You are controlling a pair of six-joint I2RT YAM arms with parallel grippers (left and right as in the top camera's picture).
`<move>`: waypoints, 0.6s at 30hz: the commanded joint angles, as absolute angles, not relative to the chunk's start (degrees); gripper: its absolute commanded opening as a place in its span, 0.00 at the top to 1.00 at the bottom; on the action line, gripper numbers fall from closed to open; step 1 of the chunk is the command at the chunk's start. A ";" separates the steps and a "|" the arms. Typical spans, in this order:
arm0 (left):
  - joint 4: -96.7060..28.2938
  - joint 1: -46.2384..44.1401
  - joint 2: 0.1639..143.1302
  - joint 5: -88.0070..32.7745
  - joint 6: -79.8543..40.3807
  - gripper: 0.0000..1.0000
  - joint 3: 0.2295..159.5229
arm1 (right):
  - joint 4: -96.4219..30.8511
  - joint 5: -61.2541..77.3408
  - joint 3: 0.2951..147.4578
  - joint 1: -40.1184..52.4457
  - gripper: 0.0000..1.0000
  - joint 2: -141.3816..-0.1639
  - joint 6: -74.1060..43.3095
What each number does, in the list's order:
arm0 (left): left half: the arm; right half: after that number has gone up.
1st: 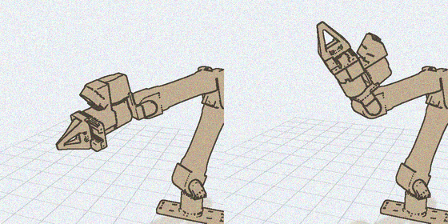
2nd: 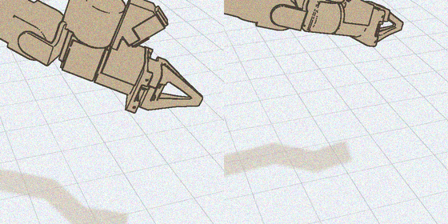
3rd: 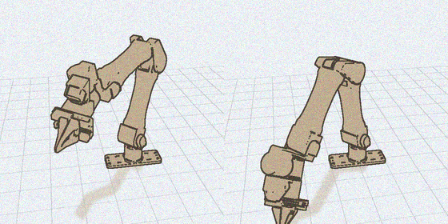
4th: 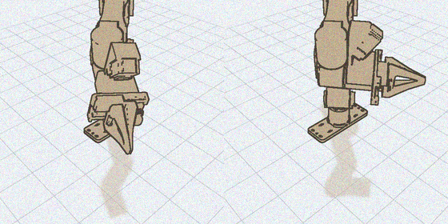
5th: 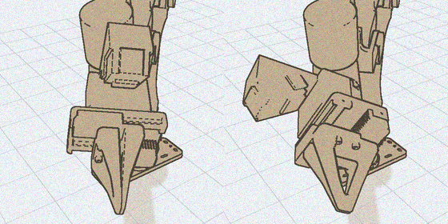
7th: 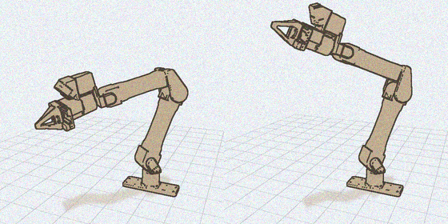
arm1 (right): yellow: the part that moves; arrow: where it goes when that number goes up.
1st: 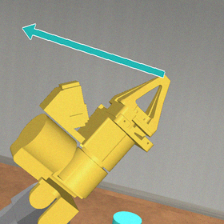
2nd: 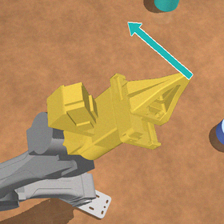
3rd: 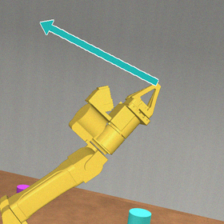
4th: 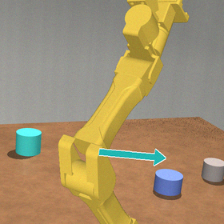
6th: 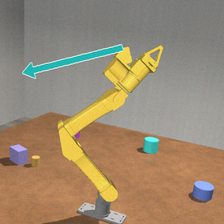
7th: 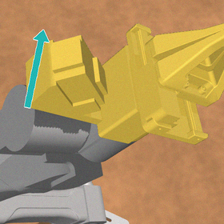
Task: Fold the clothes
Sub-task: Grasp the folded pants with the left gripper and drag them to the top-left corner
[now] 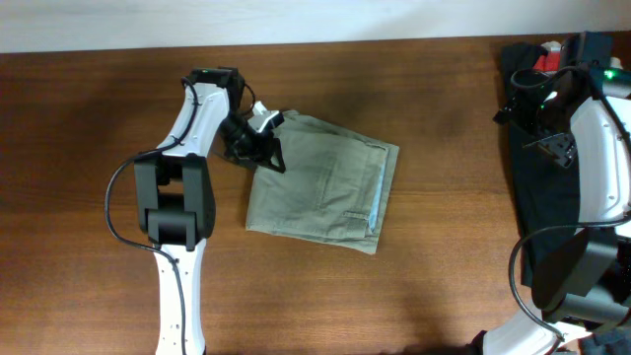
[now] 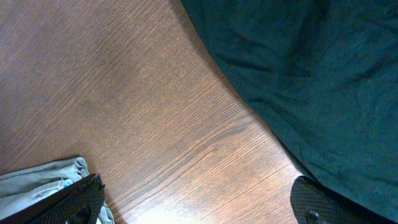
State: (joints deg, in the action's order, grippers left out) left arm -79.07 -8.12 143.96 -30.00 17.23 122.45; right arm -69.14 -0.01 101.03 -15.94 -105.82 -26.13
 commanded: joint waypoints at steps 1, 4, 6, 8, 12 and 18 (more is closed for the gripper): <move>-75.00 -8.08 143.61 -30.65 12.45 0.74 122.10 | -69.19 -0.69 100.99 -16.16 0.01 -105.93 -25.96; -70.00 -7.03 143.61 -30.13 8.03 0.99 122.10 | -69.19 -0.69 100.99 -16.16 0.01 -105.93 -25.96; -66.15 -5.28 143.61 -24.97 1.98 0.99 122.10 | -69.19 -0.71 100.99 -16.16 0.01 -105.93 -25.96; -61.87 -1.06 143.61 -18.74 -2.87 0.99 122.10 | -69.19 -0.69 100.99 -16.16 0.01 -105.93 -25.96; -56.86 9.56 143.61 -13.26 -11.44 0.99 122.13 | -69.21 -0.69 100.99 -16.16 0.01 -105.93 -25.96; -55.48 31.62 143.61 -1.41 -30.00 0.98 122.10 | -69.19 -0.69 100.99 -16.16 0.01 -105.93 -25.96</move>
State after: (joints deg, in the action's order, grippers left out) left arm -55.09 23.75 143.68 -13.19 -20.36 122.56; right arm -69.17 -0.03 101.03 -15.94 -105.82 -26.11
